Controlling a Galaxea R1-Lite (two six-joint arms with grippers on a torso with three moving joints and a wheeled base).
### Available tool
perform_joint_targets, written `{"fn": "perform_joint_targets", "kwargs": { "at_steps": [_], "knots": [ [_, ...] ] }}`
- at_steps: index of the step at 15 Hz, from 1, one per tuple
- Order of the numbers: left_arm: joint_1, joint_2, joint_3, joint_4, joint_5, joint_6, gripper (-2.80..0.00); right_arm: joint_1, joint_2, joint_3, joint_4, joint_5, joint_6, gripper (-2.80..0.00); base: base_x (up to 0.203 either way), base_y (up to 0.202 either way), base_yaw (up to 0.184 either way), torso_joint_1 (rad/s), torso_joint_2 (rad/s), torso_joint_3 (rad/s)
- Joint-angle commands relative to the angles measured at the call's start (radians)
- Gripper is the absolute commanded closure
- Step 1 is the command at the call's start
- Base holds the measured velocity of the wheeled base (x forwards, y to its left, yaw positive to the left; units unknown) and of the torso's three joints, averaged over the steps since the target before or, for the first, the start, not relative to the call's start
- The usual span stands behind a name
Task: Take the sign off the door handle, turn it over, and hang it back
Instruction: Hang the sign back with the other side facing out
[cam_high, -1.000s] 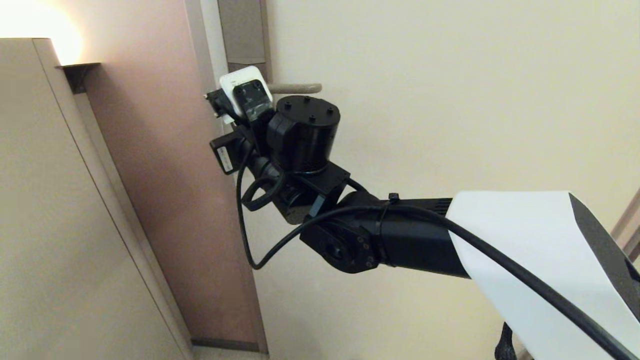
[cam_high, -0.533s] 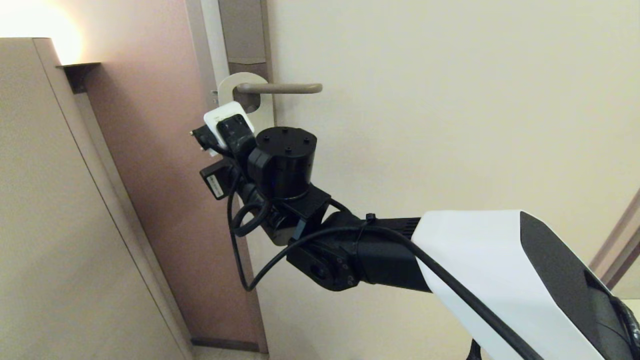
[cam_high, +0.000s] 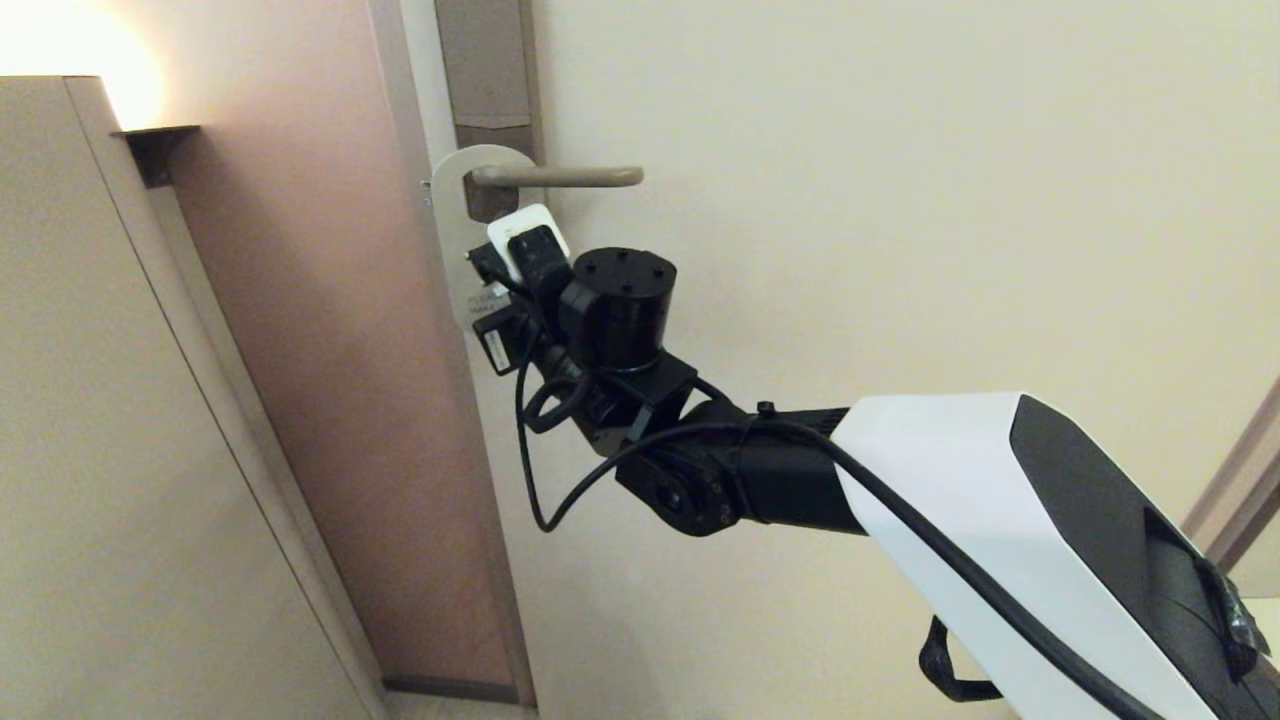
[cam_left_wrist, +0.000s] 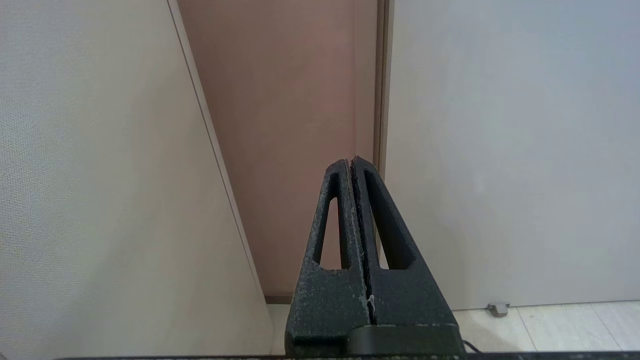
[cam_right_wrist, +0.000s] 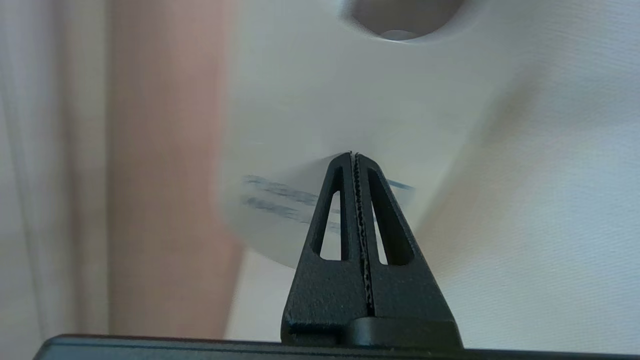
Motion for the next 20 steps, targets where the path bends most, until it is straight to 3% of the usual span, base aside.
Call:
{"fn": "perform_joint_targets", "kwargs": {
  "at_steps": [1, 11, 20],
  "knots": [
    [0.0, 0.001, 0.0, 0.0, 0.0, 0.0, 0.0, -0.008, -0.009, 0.0, -0.004, -0.002, -0.002, 0.0, 0.0, 0.0, 0.0, 0.0, 0.0, 0.0],
    [0.0, 0.001, 0.0, 0.0, 0.0, 0.0, 0.0, -0.001, -0.055, 0.0, -0.003, -0.003, -0.002, 0.0, 0.0, 0.0, 0.0, 0.0, 0.0, 0.0],
    [0.0, 0.001, 0.0, 0.0, 0.0, 0.0, 0.0, 0.099, -0.036, 0.0, -0.005, -0.005, -0.003, 0.0, 0.0, 0.0, 0.0, 0.0, 0.0, 0.0]
  ]
}}
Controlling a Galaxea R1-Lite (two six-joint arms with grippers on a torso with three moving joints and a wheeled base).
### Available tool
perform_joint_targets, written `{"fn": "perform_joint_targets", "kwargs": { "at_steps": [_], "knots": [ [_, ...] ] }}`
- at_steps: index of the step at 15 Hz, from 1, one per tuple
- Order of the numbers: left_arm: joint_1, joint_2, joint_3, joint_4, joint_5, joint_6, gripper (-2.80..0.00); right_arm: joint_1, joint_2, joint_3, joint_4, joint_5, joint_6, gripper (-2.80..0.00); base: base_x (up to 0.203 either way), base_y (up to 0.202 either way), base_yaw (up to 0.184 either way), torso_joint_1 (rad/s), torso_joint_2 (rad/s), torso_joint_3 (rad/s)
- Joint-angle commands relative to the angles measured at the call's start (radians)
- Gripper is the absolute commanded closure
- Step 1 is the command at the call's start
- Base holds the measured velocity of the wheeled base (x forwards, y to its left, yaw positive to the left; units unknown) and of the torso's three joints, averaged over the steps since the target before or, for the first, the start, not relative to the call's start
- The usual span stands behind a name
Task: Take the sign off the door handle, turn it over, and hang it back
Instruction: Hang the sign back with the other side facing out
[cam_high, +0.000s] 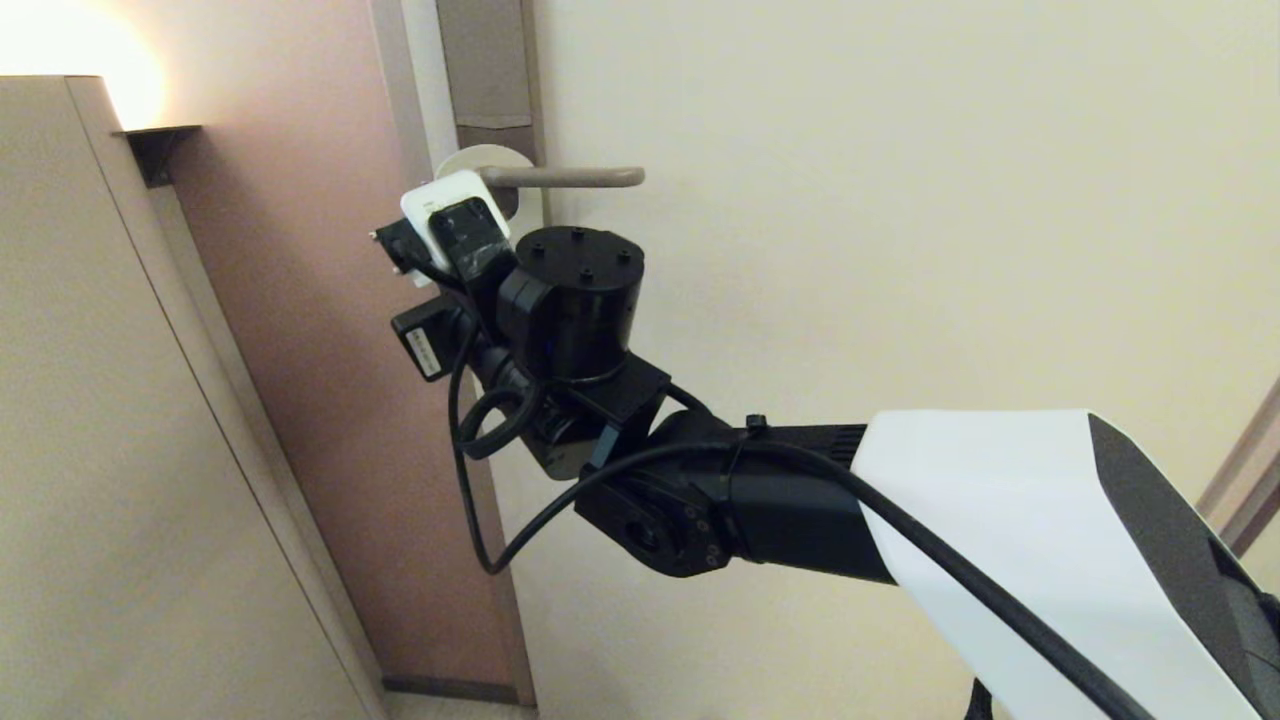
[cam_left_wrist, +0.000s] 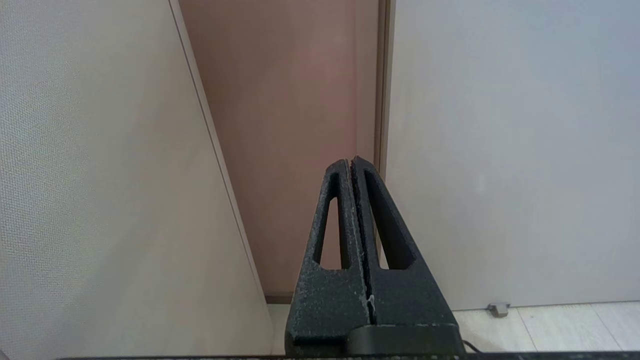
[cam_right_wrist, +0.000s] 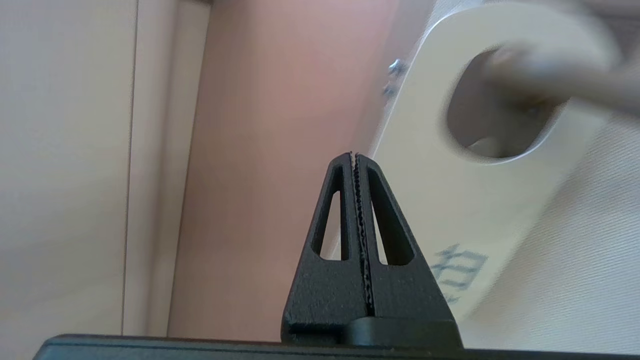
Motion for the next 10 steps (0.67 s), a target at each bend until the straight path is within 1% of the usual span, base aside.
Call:
{"fn": "perform_joint_targets", "kwargs": {
  "at_steps": [1, 5, 10],
  "knots": [
    [0.0, 0.001, 0.0, 0.0, 0.0, 0.0, 0.0, 0.003, 0.023, 0.0, -0.006, -0.003, -0.003, 0.0, 0.0, 0.0, 0.0, 0.0, 0.0, 0.0],
    [0.0, 0.001, 0.0, 0.0, 0.0, 0.0, 0.0, -0.005, 0.03, 0.0, -0.009, -0.004, -0.003, 0.0, 0.0, 0.0, 0.0, 0.0, 0.0, 0.0],
    [0.0, 0.001, 0.0, 0.0, 0.0, 0.0, 0.0, -0.061, 0.018, 0.0, -0.01, -0.003, -0.003, 0.0, 0.0, 0.0, 0.0, 0.0, 0.0, 0.0]
  ]
}}
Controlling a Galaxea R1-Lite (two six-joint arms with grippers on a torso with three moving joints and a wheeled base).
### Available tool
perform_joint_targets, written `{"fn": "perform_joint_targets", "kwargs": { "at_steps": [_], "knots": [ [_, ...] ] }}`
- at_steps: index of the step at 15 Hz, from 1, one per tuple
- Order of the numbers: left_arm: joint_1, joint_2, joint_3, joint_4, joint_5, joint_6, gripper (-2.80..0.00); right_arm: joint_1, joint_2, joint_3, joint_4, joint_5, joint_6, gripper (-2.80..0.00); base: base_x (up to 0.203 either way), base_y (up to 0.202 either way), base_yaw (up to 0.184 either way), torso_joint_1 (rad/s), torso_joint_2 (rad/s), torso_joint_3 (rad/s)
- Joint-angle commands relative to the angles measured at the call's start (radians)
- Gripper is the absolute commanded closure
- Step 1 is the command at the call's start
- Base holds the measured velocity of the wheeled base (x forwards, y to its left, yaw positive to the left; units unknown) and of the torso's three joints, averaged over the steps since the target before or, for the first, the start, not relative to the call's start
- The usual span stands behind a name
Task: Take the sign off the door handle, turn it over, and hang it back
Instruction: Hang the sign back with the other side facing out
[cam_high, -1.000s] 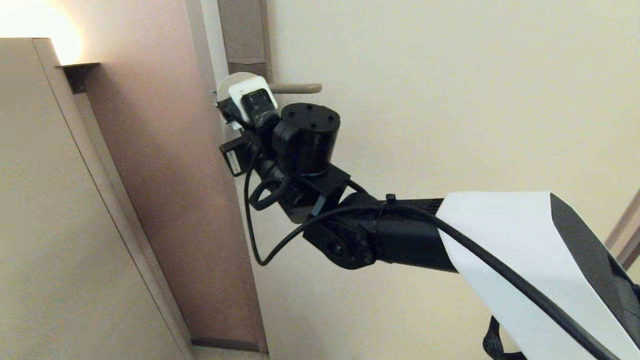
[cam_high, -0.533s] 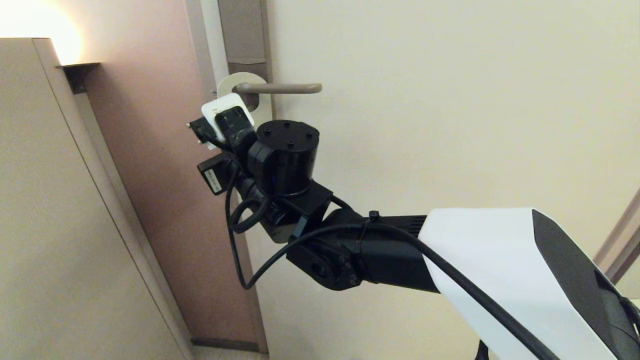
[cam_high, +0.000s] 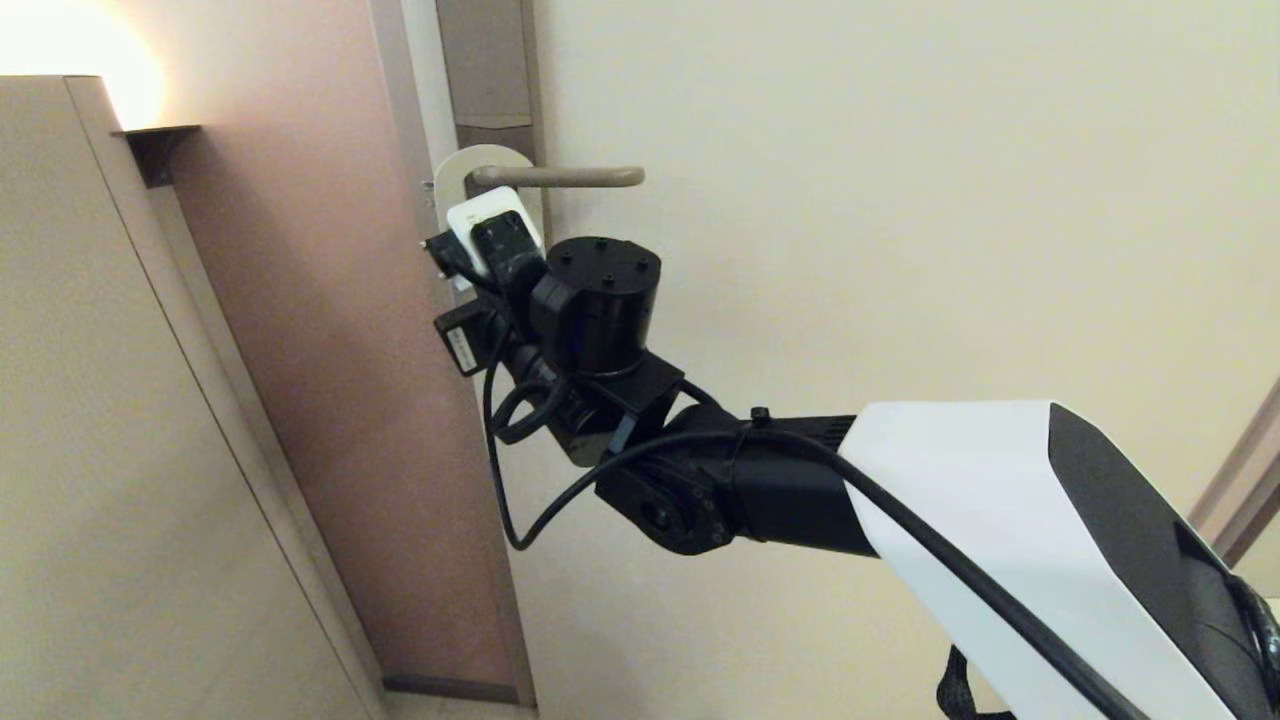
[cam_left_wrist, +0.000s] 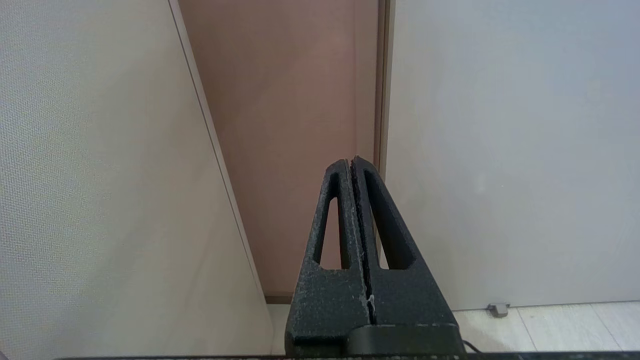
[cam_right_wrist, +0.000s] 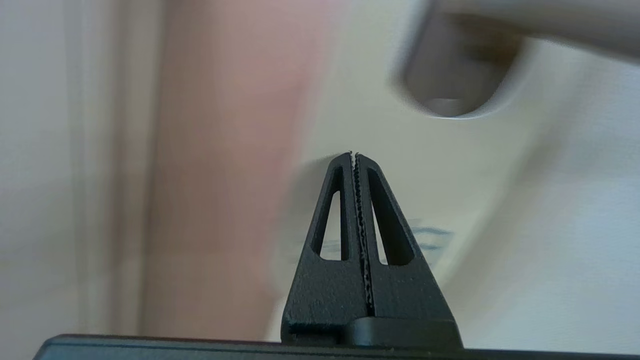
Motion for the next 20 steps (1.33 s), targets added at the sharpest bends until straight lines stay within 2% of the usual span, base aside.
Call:
{"fn": "perform_joint_targets", "kwargs": {
  "at_steps": [1, 8, 12, 20],
  "knots": [
    [0.0, 0.001, 0.0, 0.0, 0.0, 0.0, 0.0, -0.017, -0.007, 0.0, -0.004, -0.002, -0.001, 0.0, 0.0, 0.0, 0.0, 0.0, 0.0, 0.0],
    [0.0, 0.001, 0.0, 0.0, 0.0, 0.0, 0.0, -0.051, -0.044, 0.003, 0.0, -0.006, 0.001, 0.0, 0.0, 0.0, 0.0, 0.0, 0.0, 0.0],
    [0.0, 0.001, 0.0, 0.0, 0.0, 0.0, 0.0, -0.072, -0.103, 0.047, 0.061, -0.048, 0.0, 0.0, 0.0, 0.0, 0.0, 0.0, 0.0, 0.0],
    [0.0, 0.001, 0.0, 0.0, 0.0, 0.0, 0.0, -0.155, -0.299, 0.395, 0.234, -0.053, 0.002, 0.0, 0.0, 0.0, 0.0, 0.0, 0.0, 0.0]
  ]
}}
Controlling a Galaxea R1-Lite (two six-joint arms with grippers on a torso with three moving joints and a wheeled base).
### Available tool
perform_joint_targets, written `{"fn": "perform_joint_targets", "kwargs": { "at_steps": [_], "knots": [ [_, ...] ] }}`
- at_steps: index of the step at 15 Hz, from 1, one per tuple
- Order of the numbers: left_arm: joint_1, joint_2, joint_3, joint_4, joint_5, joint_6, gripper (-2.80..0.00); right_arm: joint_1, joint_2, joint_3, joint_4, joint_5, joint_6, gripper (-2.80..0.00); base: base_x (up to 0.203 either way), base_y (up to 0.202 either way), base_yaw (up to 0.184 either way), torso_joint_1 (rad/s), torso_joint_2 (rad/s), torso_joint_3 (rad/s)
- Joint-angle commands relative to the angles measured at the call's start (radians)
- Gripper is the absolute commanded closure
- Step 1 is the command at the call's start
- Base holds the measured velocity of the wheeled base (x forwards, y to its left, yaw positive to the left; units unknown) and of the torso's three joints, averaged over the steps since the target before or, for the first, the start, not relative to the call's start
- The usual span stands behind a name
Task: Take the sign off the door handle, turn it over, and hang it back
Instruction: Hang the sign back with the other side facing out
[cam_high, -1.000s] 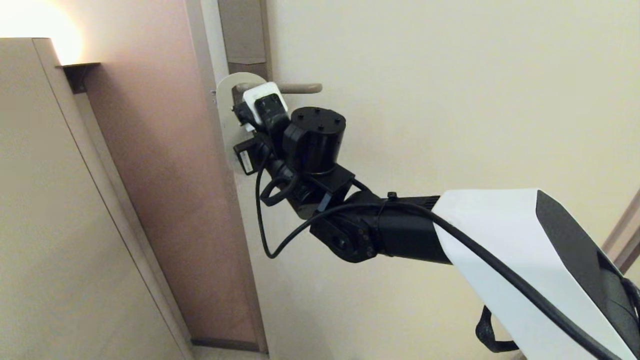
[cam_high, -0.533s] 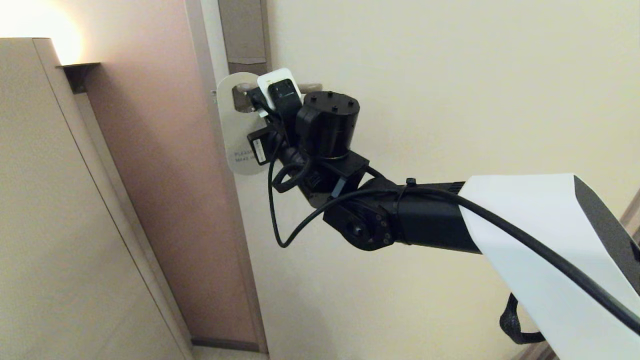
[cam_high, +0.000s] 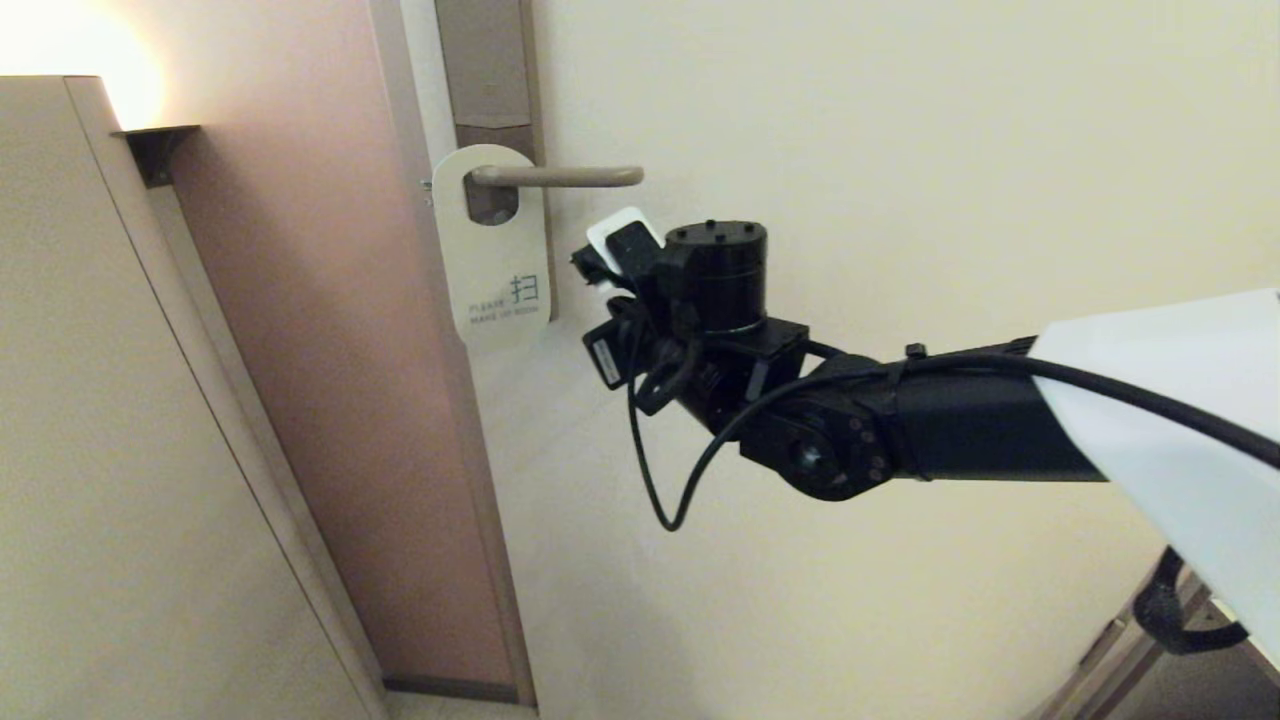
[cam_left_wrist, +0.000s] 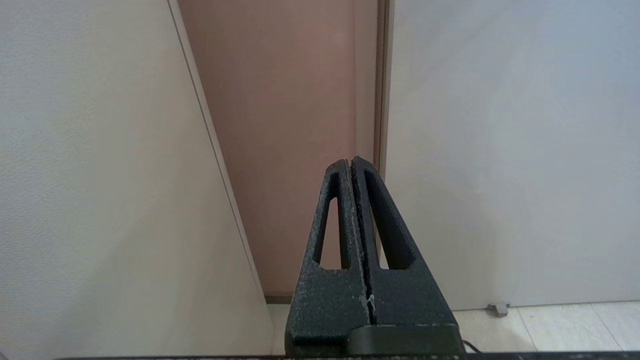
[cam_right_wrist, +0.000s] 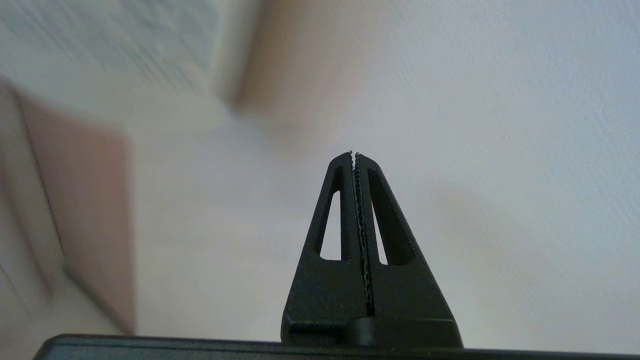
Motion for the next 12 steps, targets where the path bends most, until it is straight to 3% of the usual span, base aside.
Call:
{"fn": "perform_joint_targets", "kwargs": {
  "at_steps": [1, 3, 7, 12],
  "knots": [
    [0.0, 0.001, 0.0, 0.0, 0.0, 0.0, 0.0, -0.03, -0.092, 0.067, 0.033, -0.005, -0.002, 0.0, 0.0, 0.0, 0.0, 0.0, 0.0, 0.0],
    [0.0, 0.001, 0.0, 0.0, 0.0, 0.0, 0.0, -0.093, -0.181, 0.146, 0.099, -0.023, 0.001, 0.0, 0.0, 0.0, 0.0, 0.0, 0.0, 0.0],
    [0.0, 0.001, 0.0, 0.0, 0.0, 0.0, 0.0, -0.297, -0.375, 0.314, 0.211, -0.035, 0.004, 0.0, 0.0, 0.0, 0.0, 0.0, 0.0, 0.0],
    [0.0, 0.001, 0.0, 0.0, 0.0, 0.0, 0.0, -0.518, -0.568, 0.384, 0.267, -0.027, 0.007, 0.0, 0.0, 0.0, 0.0, 0.0, 0.0, 0.0]
  ]
}}
